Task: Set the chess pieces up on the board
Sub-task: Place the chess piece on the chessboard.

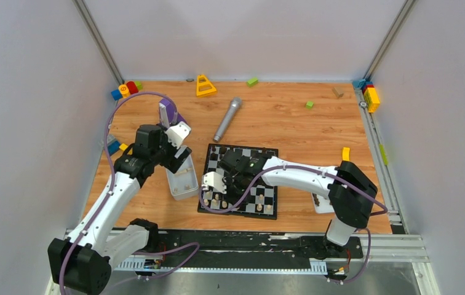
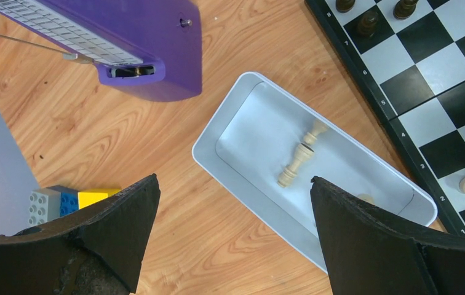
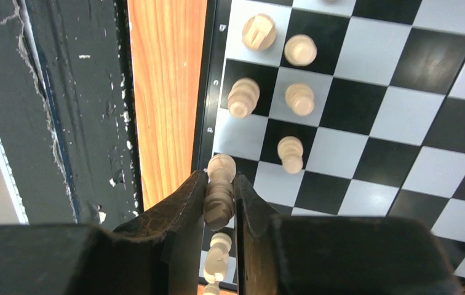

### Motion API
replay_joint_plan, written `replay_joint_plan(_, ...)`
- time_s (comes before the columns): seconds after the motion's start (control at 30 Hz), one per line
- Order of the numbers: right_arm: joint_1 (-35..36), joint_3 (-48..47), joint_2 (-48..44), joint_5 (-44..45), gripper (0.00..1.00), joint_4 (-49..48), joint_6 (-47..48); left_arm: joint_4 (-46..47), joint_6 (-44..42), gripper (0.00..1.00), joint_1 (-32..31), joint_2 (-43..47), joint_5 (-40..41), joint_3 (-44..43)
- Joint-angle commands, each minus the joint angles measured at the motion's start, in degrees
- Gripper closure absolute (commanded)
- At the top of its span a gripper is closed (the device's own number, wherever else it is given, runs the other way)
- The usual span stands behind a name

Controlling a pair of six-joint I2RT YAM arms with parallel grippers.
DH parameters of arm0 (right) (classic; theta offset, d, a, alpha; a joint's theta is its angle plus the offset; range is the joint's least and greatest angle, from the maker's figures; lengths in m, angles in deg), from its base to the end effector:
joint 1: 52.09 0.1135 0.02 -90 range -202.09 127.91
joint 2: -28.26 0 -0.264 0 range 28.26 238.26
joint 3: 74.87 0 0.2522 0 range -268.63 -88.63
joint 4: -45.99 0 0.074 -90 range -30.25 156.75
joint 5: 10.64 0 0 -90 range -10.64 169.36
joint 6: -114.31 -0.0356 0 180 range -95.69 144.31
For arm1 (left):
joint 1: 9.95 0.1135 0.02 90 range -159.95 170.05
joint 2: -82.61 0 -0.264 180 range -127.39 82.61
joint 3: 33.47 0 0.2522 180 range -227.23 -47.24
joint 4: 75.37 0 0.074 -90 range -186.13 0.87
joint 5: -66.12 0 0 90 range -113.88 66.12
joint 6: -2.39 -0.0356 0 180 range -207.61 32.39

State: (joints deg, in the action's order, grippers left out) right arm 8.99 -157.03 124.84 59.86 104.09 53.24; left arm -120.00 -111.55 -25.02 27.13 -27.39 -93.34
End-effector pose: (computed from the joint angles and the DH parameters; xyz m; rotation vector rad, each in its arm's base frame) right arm 0.1476 0.2918 0.2104 -2.0931 1.9850 0.5989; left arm 0.1978 -0.0555 0.2796 0.7888 2.1302 0.0121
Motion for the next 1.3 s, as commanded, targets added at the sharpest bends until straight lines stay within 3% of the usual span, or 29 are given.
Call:
replay_joint_plan(0.0,1.11,-4.18,1.93,1.28,0.87,-2.37,1.37,1.68,1.36,0.0,0.71,0.28,0.18,-1.71)
replay_joint_plan(1.0,2.03,-4.65,5.71,0.36,0.86,-2.66,1.9,1.78,0.93,0.0,1.62,0.44,0.16,-1.27)
replay_joint_plan(1.17,2.02,-4.35,6.08,0.48,0.77,-2.68,1.71,1.69,0.92,0.0,1.62,0.29,0.5,-1.18)
replay_joint_plan(1.27,2.03,-4.3,5.83,1.11,0.61,-2.68,1.61,1.69,0.72,0.0,1.62,0.22,0.35,-1.1)
